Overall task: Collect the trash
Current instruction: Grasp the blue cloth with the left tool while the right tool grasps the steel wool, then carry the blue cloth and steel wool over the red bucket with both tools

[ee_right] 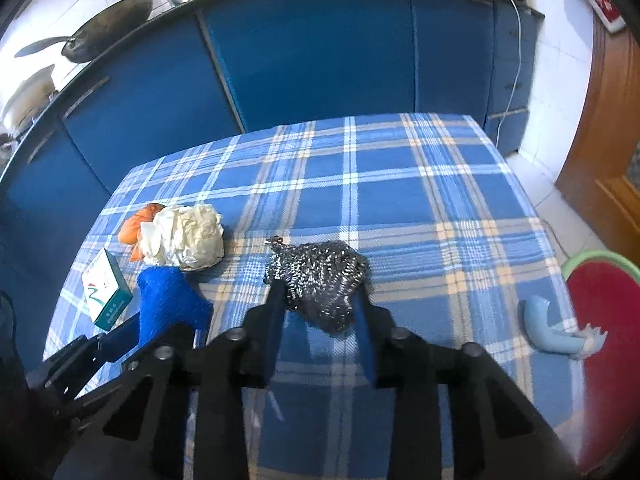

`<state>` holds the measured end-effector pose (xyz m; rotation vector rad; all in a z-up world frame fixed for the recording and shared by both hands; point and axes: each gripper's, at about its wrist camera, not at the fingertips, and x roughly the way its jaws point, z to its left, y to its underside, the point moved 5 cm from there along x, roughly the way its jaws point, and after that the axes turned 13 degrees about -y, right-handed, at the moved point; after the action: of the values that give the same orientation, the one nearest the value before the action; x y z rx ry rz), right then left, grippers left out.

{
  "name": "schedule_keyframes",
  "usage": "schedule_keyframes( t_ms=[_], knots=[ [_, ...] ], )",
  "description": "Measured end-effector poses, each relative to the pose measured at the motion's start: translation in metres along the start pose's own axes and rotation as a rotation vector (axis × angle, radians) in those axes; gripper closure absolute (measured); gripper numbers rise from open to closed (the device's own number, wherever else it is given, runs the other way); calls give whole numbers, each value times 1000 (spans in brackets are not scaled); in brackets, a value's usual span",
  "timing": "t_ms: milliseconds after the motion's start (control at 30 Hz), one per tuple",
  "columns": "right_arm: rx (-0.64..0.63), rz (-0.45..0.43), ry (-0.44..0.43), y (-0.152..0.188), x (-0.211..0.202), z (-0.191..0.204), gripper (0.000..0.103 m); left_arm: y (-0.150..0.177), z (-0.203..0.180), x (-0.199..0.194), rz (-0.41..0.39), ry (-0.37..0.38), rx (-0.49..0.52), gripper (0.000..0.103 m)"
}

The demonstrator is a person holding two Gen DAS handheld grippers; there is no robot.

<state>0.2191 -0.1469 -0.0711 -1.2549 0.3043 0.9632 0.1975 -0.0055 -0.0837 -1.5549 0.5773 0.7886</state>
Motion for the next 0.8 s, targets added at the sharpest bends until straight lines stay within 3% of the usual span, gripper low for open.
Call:
schedule_keyframes(
  t_ms=[267,800],
  knots=[
    [8,-26,-26,7,-25,3,90,1,-1,-13,-15,25,-2,83],
    [62,-160,-68,30,-106,0,91,4,-27,-63,-74,84,42,84]
  ],
)
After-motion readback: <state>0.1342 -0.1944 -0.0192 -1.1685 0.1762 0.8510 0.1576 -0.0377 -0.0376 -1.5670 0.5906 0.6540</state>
